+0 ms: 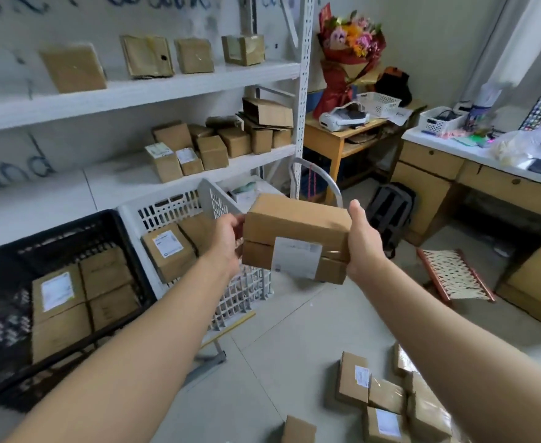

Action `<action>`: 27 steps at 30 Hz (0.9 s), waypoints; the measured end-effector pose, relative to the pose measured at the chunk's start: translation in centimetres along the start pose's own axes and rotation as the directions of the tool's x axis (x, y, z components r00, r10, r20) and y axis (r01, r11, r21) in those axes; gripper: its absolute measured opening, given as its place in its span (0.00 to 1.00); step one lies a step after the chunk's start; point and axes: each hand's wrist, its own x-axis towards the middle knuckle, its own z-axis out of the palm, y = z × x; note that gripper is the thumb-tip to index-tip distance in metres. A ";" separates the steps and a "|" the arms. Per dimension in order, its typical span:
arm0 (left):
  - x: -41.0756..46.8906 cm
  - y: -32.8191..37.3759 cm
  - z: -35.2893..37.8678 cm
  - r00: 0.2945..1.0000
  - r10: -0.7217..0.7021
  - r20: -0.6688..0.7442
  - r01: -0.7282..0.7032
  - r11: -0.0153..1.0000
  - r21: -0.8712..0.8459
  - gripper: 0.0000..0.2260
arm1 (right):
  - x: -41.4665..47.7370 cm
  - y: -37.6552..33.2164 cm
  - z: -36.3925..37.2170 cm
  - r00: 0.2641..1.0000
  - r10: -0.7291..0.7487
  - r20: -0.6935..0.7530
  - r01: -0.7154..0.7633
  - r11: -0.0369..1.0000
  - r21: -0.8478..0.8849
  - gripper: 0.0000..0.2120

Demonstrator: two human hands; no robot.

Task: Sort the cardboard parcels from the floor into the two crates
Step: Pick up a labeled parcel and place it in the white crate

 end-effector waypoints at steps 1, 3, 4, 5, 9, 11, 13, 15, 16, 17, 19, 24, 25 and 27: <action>-0.3 0.2 -0.8 1.000 -0.027 -0.012 0.026 0.999 -0.037 0.13 | -0.1 0.4 0.7 0.999 0.017 0.028 -0.017 1.000 -0.001 0.40; -0.3 0.5 -2.4 0.997 -0.067 -0.027 0.065 0.996 -0.058 0.14 | -0.1 1.0 2.4 0.997 0.023 0.079 -0.022 1.000 -0.006 0.35; 0.1 0.6 -3.3 0.997 -0.062 -0.056 0.059 0.997 -0.049 0.13 | -0.1 1.2 3.4 0.995 0.018 0.102 -0.017 1.000 -0.006 0.29; 0.5 0.8 -4.2 0.994 -0.046 -0.102 0.042 0.998 -0.046 0.11 | 0.1 1.5 4.3 0.993 0.013 0.119 -0.013 1.000 0.001 0.25; 3.1 1.3 -7.8 0.980 -0.029 -0.195 0.021 0.999 -0.046 0.09 | 0.6 2.6 8.9 0.987 -0.002 0.160 0.005 1.000 -0.016 0.29; 4.9 1.8 -9.8 0.978 -0.027 -0.207 0.014 0.998 -0.061 0.08 | 1.2 3.4 11.5 0.985 0.008 0.172 -0.003 1.000 -0.030 0.30; 7.0 2.4 -11.9 0.972 -0.020 -0.233 0.005 0.998 -0.063 0.11 | 1.9 4.2 14.4 0.984 -0.002 0.180 0.009 0.999 -0.040 0.28; 9.2 3.4 -13.9 0.971 -0.022 -0.240 0.007 0.998 -0.061 0.15 | 2.8 5.0 17.5 0.982 -0.005 0.189 0.016 0.998 -0.055 0.25; 10.3 4.0 -14.9 0.971 -0.026 -0.238 0.014 0.999 -0.052 0.13 | 3.2 5.4 19.0 0.983 -0.006 0.185 0.020 0.997 -0.070 0.23; 11.5 4.5 -15.8 0.972 -0.035 -0.233 0.025 0.999 -0.043 0.11 | 3.6 5.7 20.5 0.983 -0.013 0.181 0.029 0.996 -0.084 0.22; 14.3 5.3 -17.5 0.976 -0.053 -0.211 0.047 0.998 -0.033 0.10 | 4.6 6.3 23.3 0.987 -0.019 0.158 0.039 0.992 -0.123 0.23; 20.1 5.9 -20.6 0.974 -0.087 -0.208 0.097 0.995 0.036 0.08 | 6.4 8.1 28.1 0.995 0.005 0.103 0.012 0.986 -0.165 0.14; 21.0 5.9 -21.0 0.973 -0.099 -0.207 0.112 0.992 0.054 0.08 | 6.9 8.8 28.6 0.995 0.014 0.095 0.004 0.984 -0.181 0.14; 22.8 5.6 -21.5 0.972 -0.119 -0.205 0.139 0.987 0.085 0.07 | 7.3 9.7 29.7 0.996 0.024 0.082 -0.008 0.981 -0.195 0.19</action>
